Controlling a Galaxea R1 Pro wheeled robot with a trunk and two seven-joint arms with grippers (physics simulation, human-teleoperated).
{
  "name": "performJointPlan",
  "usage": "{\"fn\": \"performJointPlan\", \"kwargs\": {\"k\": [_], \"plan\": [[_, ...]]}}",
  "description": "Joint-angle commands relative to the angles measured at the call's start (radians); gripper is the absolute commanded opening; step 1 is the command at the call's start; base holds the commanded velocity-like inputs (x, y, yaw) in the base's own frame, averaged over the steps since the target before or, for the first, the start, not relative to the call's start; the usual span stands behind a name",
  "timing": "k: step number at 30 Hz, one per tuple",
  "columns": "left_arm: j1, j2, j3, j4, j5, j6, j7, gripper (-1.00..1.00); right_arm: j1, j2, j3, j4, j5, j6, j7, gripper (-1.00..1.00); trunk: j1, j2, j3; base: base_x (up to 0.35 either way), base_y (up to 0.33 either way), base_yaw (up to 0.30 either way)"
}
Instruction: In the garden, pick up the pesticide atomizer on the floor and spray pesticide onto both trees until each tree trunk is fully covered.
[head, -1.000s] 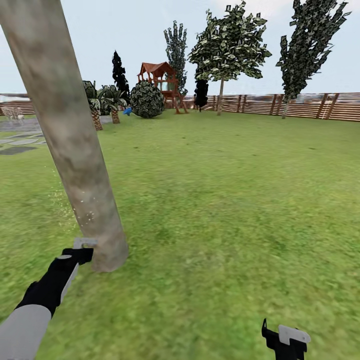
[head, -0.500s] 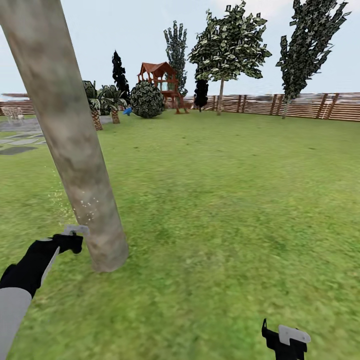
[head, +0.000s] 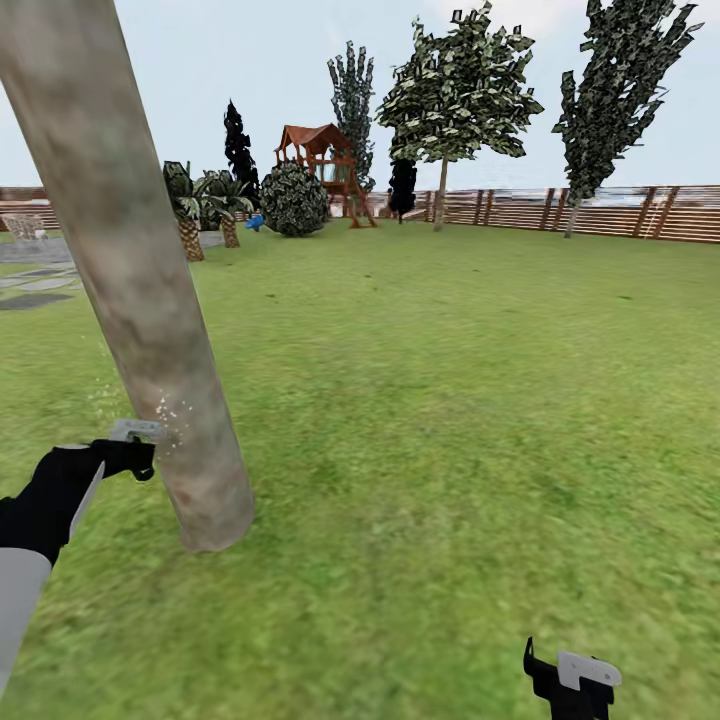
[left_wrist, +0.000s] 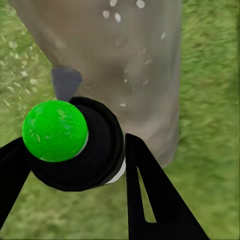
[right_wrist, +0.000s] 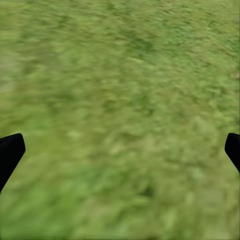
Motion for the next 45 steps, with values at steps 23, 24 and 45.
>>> {"fn": "performJointPlan", "kwargs": {"k": [23,24,45], "plan": [[0.086,-0.014,0.005,0.315,0.011,-0.229,0.134,-1.00,0.000,0.000,0.000,0.000,0.000,0.001,0.001,1.00,0.000,0.000,0.000,0.001,0.000,0.000],[0.086,-0.014,0.006,0.329,0.012,-0.242,0.139,-1.00,0.000,0.000,0.000,0.000,0.000,0.001,0.001,1.00,0.000,0.000,0.000,0.000,0.000,0.000],[0.086,-0.017,0.034,0.509,0.059,-0.326,0.199,-1.00,0.000,0.002,0.000,0.000,0.000,0.000,0.001,1.00,0.000,0.000,0.000,0.164,-0.131,0.027]]}}
